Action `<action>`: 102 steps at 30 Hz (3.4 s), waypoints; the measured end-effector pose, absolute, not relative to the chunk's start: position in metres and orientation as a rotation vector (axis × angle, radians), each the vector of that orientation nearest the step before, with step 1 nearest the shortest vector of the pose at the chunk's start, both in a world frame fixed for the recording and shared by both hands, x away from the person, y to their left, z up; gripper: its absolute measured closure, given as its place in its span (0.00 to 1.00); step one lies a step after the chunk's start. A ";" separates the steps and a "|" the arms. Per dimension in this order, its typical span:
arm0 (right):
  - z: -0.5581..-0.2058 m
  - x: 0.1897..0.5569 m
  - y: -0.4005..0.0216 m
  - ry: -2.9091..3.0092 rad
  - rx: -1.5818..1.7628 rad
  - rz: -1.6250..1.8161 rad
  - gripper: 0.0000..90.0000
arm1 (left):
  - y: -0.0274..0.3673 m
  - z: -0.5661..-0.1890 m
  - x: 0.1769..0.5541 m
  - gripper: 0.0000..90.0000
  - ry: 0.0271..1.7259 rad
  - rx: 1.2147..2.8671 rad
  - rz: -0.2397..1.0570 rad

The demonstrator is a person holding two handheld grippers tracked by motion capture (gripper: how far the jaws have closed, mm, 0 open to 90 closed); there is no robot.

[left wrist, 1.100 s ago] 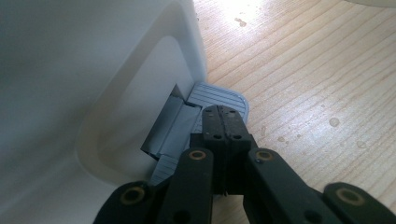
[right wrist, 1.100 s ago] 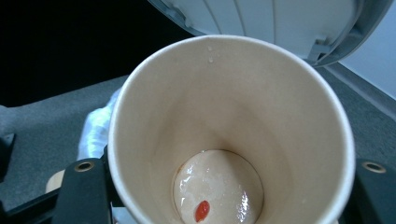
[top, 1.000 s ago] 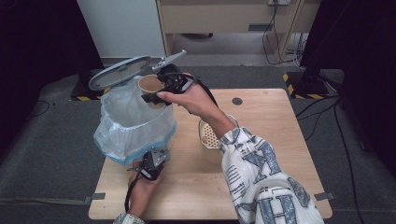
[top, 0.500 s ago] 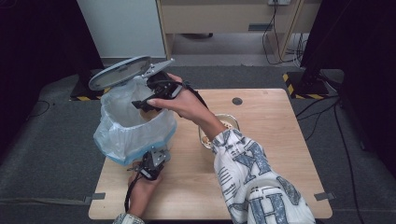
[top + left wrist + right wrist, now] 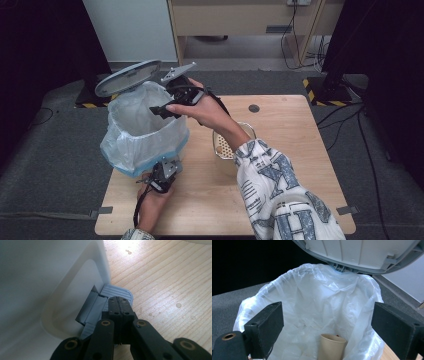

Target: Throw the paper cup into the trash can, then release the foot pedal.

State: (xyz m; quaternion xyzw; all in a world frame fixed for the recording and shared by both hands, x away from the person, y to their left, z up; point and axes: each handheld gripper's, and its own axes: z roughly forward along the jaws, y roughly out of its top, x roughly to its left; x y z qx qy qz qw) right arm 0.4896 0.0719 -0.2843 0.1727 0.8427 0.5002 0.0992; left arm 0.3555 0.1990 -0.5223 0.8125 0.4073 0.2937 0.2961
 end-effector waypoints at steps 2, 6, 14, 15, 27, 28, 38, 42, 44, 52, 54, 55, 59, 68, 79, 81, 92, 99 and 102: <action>-0.284 0.490 0.070 2.491 0.511 1.479 0.12 | 0.199 -0.522 0.355 1.00 1.083 2.161 0.782; -0.285 0.490 0.067 2.490 0.521 1.478 0.11 | 0.199 -0.522 0.355 1.00 1.083 2.161 0.781; -0.287 0.491 0.056 2.482 0.540 1.467 0.11 | 0.199 -0.522 0.356 1.00 1.083 2.160 0.779; -0.287 0.491 0.056 2.482 0.540 1.467 0.11 | 0.199 -0.522 0.356 1.00 1.084 2.159 0.778; -0.290 0.494 0.033 2.454 0.587 1.479 0.10 | 0.199 -0.522 0.356 1.00 1.085 2.158 0.778; -0.291 0.494 0.030 2.451 0.597 1.480 0.10 | 0.199 -0.522 0.355 1.00 1.085 2.158 0.778; -0.291 0.498 0.009 2.424 0.630 1.476 0.10 | 0.200 -0.523 0.356 1.00 1.086 2.152 0.772; -0.293 0.498 0.002 2.417 0.642 1.474 0.10 | 0.200 -0.523 0.356 1.00 1.087 2.151 0.773; -0.294 0.499 -0.002 2.415 0.654 1.472 0.10 | 0.200 -0.523 0.356 1.00 1.085 2.152 0.773; -0.297 0.501 -0.020 2.396 0.688 1.465 0.10 | 0.200 -0.523 0.355 1.00 1.083 2.155 0.772; -0.299 0.501 -0.026 2.394 0.695 1.459 0.10 | 0.200 -0.523 0.355 1.00 1.082 2.155 0.773; -0.300 0.501 -0.029 2.390 0.700 1.458 0.10 | 0.200 -0.523 0.355 0.99 1.083 2.152 0.773; -0.304 0.502 -0.048 2.369 0.735 1.444 0.09 | 0.202 -0.518 0.349 0.76 1.124 2.103 0.797; -0.314 0.506 -0.097 2.291 0.859 1.418 0.09 | 0.193 -0.497 0.322 0.55 1.087 2.009 0.724; -0.336 0.502 -0.151 2.138 1.050 1.362 0.09 | 0.182 -0.497 0.317 0.40 1.053 2.021 0.654; -0.339 0.501 -0.158 2.111 1.077 1.356 0.09 | 0.184 -0.498 0.318 0.38 1.066 2.011 0.640; -0.362 0.493 -0.194 2.010 1.222 1.337 0.08 | 0.185 -0.501 0.320 0.29 1.057 2.033 0.645; -0.374 0.483 -0.215 1.966 1.279 1.306 0.08 | 0.185 -0.502 0.321 0.28 1.056 2.032 0.645; -0.381 0.478 -0.224 1.953 1.303 1.283 0.08 | 0.185 -0.502 0.321 0.28 1.052 2.037 0.652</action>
